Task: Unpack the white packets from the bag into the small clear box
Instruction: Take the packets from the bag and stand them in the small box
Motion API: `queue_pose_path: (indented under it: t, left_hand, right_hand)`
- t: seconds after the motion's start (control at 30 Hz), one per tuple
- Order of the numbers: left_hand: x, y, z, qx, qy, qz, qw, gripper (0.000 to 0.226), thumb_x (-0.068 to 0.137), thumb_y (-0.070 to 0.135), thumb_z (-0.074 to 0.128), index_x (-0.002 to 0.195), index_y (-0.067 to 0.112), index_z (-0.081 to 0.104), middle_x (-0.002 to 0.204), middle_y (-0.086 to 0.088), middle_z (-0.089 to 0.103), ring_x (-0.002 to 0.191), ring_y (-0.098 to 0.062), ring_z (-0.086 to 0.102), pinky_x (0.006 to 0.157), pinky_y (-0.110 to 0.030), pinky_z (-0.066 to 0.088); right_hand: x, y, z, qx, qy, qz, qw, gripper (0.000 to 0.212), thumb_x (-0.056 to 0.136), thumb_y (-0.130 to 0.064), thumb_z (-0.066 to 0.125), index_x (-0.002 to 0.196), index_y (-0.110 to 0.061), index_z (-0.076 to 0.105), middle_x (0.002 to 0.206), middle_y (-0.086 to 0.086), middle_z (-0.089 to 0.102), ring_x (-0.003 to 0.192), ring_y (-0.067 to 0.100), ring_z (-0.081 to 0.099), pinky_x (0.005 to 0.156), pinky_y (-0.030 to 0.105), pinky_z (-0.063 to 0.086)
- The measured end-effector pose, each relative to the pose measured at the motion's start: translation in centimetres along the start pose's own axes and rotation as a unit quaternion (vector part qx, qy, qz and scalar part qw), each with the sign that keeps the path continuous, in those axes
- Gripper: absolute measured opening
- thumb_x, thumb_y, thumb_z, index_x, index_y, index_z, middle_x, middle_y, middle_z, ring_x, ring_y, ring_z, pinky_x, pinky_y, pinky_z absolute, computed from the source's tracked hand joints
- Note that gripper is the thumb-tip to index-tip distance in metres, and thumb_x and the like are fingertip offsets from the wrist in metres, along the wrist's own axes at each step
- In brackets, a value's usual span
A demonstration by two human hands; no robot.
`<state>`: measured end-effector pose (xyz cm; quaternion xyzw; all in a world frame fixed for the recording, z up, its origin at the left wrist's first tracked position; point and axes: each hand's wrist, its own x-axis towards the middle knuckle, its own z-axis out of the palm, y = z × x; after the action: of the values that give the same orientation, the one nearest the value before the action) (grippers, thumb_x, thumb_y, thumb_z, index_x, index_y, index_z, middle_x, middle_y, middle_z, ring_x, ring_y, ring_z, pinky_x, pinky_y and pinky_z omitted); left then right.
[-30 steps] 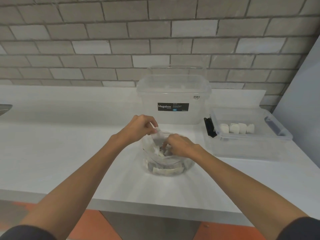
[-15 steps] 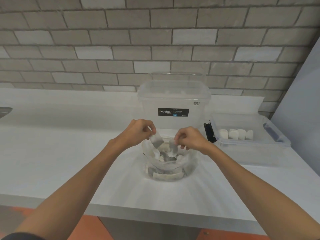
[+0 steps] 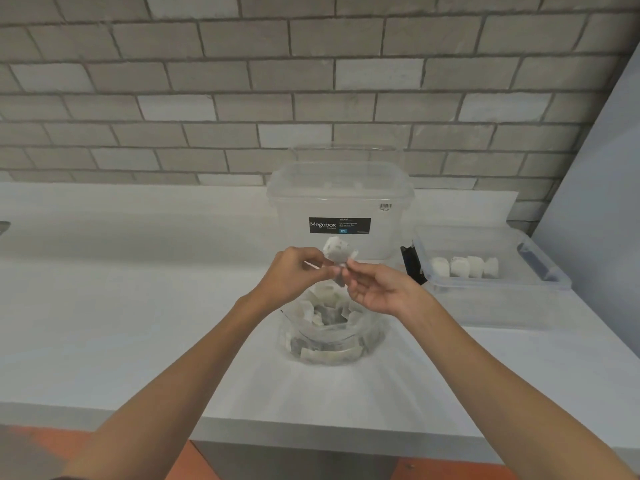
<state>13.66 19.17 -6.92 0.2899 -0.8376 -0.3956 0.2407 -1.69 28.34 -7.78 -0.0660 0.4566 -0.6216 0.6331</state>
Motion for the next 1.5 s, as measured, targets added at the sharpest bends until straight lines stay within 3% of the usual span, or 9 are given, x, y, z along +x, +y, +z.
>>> queue_pose_path:
  t: [0.1,0.2,0.33,0.4,0.5,0.67,1.0,1.13,1.5]
  left_hand:
    - [0.6,0.4,0.2,-0.053,0.04,-0.004,0.998,0.019,0.085,0.031,0.071,0.081,0.012,0.071,0.076,0.006,0.074,0.076,-0.003,0.07,0.07,-0.02,0.05]
    - [1.1,0.7,-0.2,-0.058,0.042,-0.01,0.997,0.013,0.085,0.027,0.071,0.079,0.016,0.071,0.076,0.002,0.073,0.074,-0.008,0.07,0.069,-0.026,0.051]
    - [2.2,0.7,-1.4,0.052,0.005,-0.007,0.999,0.015,0.082,0.029,0.072,0.076,0.015,0.071,0.074,-0.003,0.072,0.078,-0.018,0.068,0.073,-0.032,0.05]
    - [2.7,1.0,-1.8,0.095,-0.026,0.003,0.995,0.018,0.08,0.03,0.071,0.075,0.013,0.07,0.074,-0.01,0.07,0.076,-0.026,0.064,0.075,-0.039,0.051]
    - [3.4,2.4,-2.1,0.116,-0.066,0.026,0.991,0.017,0.081,0.027,0.071,0.076,0.011,0.071,0.077,-0.012,0.07,0.079,-0.026,0.063,0.077,-0.041,0.051]
    - [5.2,4.6,-2.2,0.108,-0.091,0.046,0.989,0.01,0.078,0.027,0.077,0.077,0.018,0.073,0.076,0.001,0.072,0.079,-0.011,0.068,0.077,-0.029,0.054]
    - [9.2,8.3,0.2,0.078,-0.061,0.053,0.994,0.025,0.085,0.011,0.07,0.109,0.017,0.064,0.075,0.005,0.072,0.074,-0.011,0.069,0.072,-0.028,0.056]
    - [11.2,10.5,2.5,0.139,-0.05,0.083,0.986,0.011,0.085,0.016,0.07,0.096,0.017,0.07,0.08,0.005,0.072,0.078,-0.007,0.067,0.075,-0.026,0.052]
    - [16.0,14.5,12.3,0.185,-0.095,0.143,0.968,0.006,0.089,0.018,0.066,0.091,0.016,0.071,0.083,0.01,0.065,0.074,0.004,0.057,0.068,-0.006,0.044]
  right_hand:
    - [-0.4,0.3,0.7,-0.018,-0.003,-0.001,1.0,0.005,0.09,-0.008,0.063,0.088,-0.005,0.067,0.082,0.007,0.073,0.057,0.008,0.065,0.048,0.016,0.048]
    - [-0.9,0.0,1.0,-0.196,0.05,-0.086,0.975,0.007,0.089,-0.01,0.065,0.096,-0.007,0.065,0.089,0.008,0.071,0.061,0.01,0.062,0.05,0.018,0.047]
    - [-1.5,-1.2,1.2,-0.487,0.18,-0.322,0.792,0.026,0.086,-0.017,0.066,0.111,-0.017,0.058,0.096,0.004,0.066,0.075,0.016,0.062,0.066,0.022,0.044]
    - [-1.9,-2.1,1.5,-0.581,0.137,-0.385,0.704,0.034,0.089,-0.022,0.064,0.122,-0.023,0.056,0.101,-0.001,0.06,0.079,0.015,0.056,0.074,0.023,0.041]
    - [-2.4,-3.4,1.9,-0.648,0.062,-0.393,0.65,0.027,0.091,-0.03,0.063,0.117,-0.025,0.064,0.099,-0.006,0.061,0.075,0.013,0.055,0.067,0.013,0.04]
    - [-3.0,-6.0,1.1,-0.623,0.06,-0.394,0.673,0.01,0.087,-0.028,0.07,0.084,-0.019,0.073,0.067,-0.008,0.063,0.064,0.001,0.054,0.059,0.008,0.04]
    - [-4.9,-12.6,-3.9,-0.563,0.052,-0.365,0.739,0.01,0.086,-0.015,0.071,0.095,-0.015,0.075,0.063,0.0,0.069,0.057,0.004,0.062,0.054,0.013,0.045]
    - [-5.8,-15.3,-6.2,-0.557,0.068,-0.353,0.749,0.006,0.086,-0.013,0.07,0.091,-0.012,0.074,0.064,0.001,0.07,0.059,0.005,0.065,0.055,0.015,0.048]
    - [-6.4,-21.2,-16.0,-0.604,0.152,-0.324,0.712,0.01,0.087,-0.021,0.07,0.077,-0.018,0.07,0.069,-0.001,0.071,0.062,0.007,0.07,0.053,0.017,0.049]
